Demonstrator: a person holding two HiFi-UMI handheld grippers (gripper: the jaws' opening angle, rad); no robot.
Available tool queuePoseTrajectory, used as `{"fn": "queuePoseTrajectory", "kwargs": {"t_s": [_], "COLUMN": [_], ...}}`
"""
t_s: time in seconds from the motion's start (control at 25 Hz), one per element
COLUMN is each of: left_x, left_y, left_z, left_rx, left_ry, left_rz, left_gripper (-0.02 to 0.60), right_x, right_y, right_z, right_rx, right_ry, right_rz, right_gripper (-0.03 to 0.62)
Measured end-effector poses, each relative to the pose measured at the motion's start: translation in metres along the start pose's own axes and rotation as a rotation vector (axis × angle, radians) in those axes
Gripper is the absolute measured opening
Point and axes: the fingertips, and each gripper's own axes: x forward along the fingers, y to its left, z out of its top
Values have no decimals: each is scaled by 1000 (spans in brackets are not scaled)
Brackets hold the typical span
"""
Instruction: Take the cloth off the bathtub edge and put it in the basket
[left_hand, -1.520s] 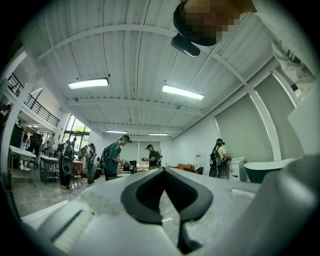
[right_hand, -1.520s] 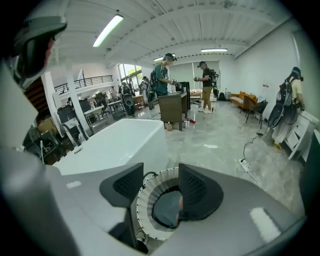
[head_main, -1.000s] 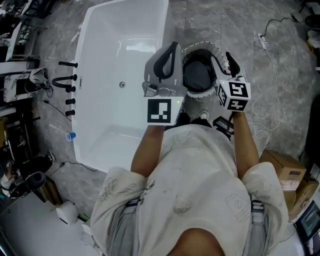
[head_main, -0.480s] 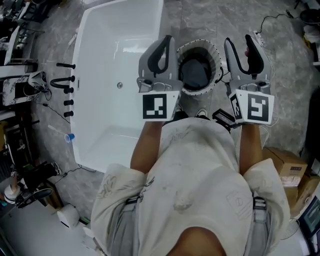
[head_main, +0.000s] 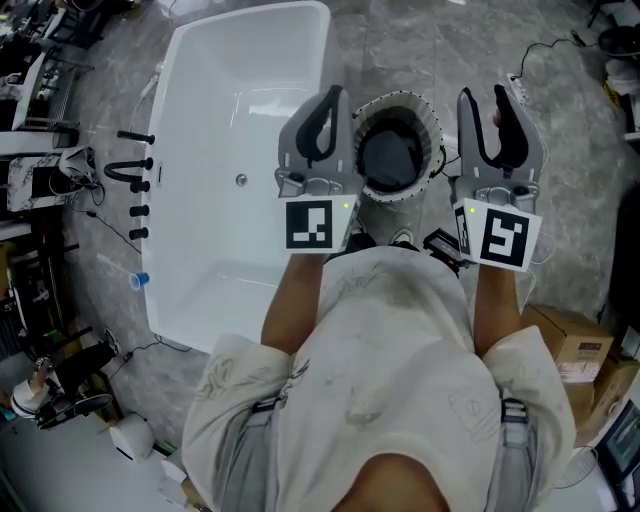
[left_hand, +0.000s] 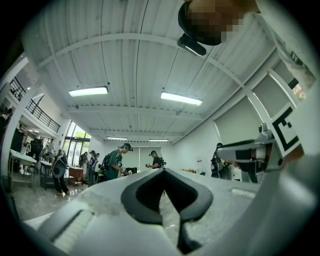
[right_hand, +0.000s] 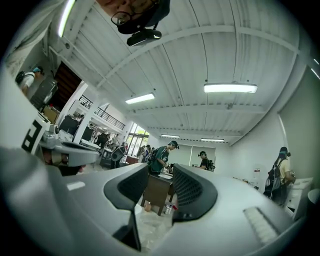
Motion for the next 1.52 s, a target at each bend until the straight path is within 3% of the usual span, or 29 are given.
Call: {"fn": "queuePoseTrajectory", "kwargs": {"t_s": [0.36,0.72,1.52], "left_x": [3,-1,3], "left_y": [-6,-2,-5], "left_z": [2,4,4], "left_rx": [6,7,2], "left_ry": [-6,-1,-7], "left_rz": [-22,-15,-14], "left_gripper": [0,0,0], "right_x": [-1,0,0], "right_y": [1,5,-7], "right_z": [5,1,-9], "right_rx": [0,25,7], "right_ry": [-28,-14,24], "right_rz": [-5,21,-15], "right_gripper": [2,2,2]}}
